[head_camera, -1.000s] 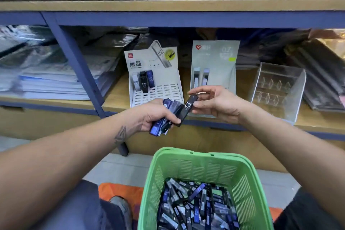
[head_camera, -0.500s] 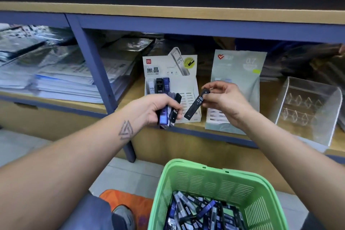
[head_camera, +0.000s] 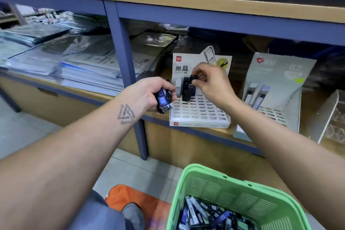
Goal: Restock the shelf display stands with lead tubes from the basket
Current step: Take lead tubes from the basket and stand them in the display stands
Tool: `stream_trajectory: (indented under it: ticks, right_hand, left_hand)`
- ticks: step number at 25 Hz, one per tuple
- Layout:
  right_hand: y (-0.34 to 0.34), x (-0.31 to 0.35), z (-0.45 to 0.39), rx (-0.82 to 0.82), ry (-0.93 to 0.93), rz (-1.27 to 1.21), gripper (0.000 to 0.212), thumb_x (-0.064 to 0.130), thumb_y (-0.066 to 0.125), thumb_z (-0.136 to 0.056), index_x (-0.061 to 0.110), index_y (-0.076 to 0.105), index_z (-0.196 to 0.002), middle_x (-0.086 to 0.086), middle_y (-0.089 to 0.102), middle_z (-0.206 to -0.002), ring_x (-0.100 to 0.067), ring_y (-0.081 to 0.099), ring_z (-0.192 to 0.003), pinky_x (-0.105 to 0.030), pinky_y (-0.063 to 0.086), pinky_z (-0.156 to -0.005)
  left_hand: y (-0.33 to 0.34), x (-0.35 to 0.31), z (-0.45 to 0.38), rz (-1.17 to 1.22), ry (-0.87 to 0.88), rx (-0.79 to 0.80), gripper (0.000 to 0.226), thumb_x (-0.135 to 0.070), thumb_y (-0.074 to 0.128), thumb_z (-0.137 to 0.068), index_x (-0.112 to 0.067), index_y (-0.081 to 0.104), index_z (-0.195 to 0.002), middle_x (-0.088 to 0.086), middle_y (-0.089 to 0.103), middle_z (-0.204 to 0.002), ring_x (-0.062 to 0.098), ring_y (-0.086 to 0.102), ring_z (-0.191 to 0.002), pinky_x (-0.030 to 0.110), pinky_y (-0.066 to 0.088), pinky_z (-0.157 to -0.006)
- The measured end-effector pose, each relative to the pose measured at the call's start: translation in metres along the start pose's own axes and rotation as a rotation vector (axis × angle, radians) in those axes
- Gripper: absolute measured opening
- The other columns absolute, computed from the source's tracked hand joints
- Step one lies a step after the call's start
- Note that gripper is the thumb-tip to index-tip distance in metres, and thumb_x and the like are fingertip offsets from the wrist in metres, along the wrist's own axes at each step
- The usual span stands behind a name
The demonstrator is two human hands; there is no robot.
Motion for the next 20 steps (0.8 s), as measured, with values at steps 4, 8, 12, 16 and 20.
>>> stream_trajectory:
  ticks: [4, 8, 12, 16, 20]
  right_hand:
    - [0.014, -0.003, 0.000, 0.026, 0.021, 0.062, 0.018, 0.008, 0.076, -0.086, 0.020, 0.069, -0.098, 0.001, 0.069, -0.088, -0.017, 0.065, -0.084, -0.042, 0.057, -0.082]
    - [0.015, -0.002, -0.003, 0.055, 0.042, 0.072, 0.018, 0.008, 0.078, -0.084, 0.022, 0.069, -0.092, 0.003, 0.070, -0.088, -0.017, 0.066, -0.086, -0.035, 0.056, -0.080]
    - [0.023, -0.006, -0.003, 0.129, 0.049, 0.136, 0.014, 0.011, 0.074, -0.088, 0.022, 0.073, -0.097, 0.000, 0.071, -0.097, -0.020, 0.066, -0.094, -0.042, 0.056, -0.087]
    - [0.024, 0.000, -0.002, 0.087, -0.013, 0.320, 0.022, 0.013, 0.063, -0.095, 0.020, 0.076, -0.111, -0.001, 0.068, -0.113, -0.025, 0.061, -0.108, -0.041, 0.052, -0.088]
    - [0.020, 0.006, 0.000, 0.113, 0.001, 0.393, 0.031, 0.010, 0.055, -0.096, 0.022, 0.074, -0.117, -0.001, 0.065, -0.118, -0.026, 0.059, -0.110, -0.038, 0.052, -0.086]
  left_hand:
    - [-0.005, 0.003, -0.004, 0.036, -0.015, 0.012, 0.013, -0.005, 0.059, -0.095, -0.005, 0.059, -0.082, 0.010, 0.061, -0.070, 0.017, 0.060, -0.056, 0.031, 0.056, -0.056]
    - [0.002, 0.007, -0.002, 0.035, -0.022, 0.011, 0.015, -0.008, 0.057, -0.095, -0.006, 0.060, -0.081, 0.010, 0.062, -0.064, 0.018, 0.061, -0.053, 0.033, 0.053, -0.068]
    - [0.004, 0.006, -0.001, 0.031, -0.018, 0.017, 0.008, -0.005, 0.058, -0.096, -0.004, 0.063, -0.090, 0.011, 0.064, -0.074, 0.018, 0.064, -0.053, 0.030, 0.058, -0.060]
    - [0.003, 0.006, 0.001, 0.048, -0.026, 0.044, 0.006, -0.001, 0.057, -0.096, 0.001, 0.063, -0.096, 0.013, 0.065, -0.077, 0.018, 0.063, -0.062, 0.030, 0.059, -0.056]
    - [0.005, 0.006, 0.006, 0.009, -0.015, 0.084, 0.007, 0.001, 0.058, -0.095, 0.000, 0.064, -0.097, 0.013, 0.068, -0.075, 0.019, 0.067, -0.059, 0.032, 0.060, -0.058]
Point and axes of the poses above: each hand's wrist, its own z-axis away from the middle knuckle, its own y-axis out of the palm, x = y × z, the point moved 3 cm from there along -z, towards the middle knuckle
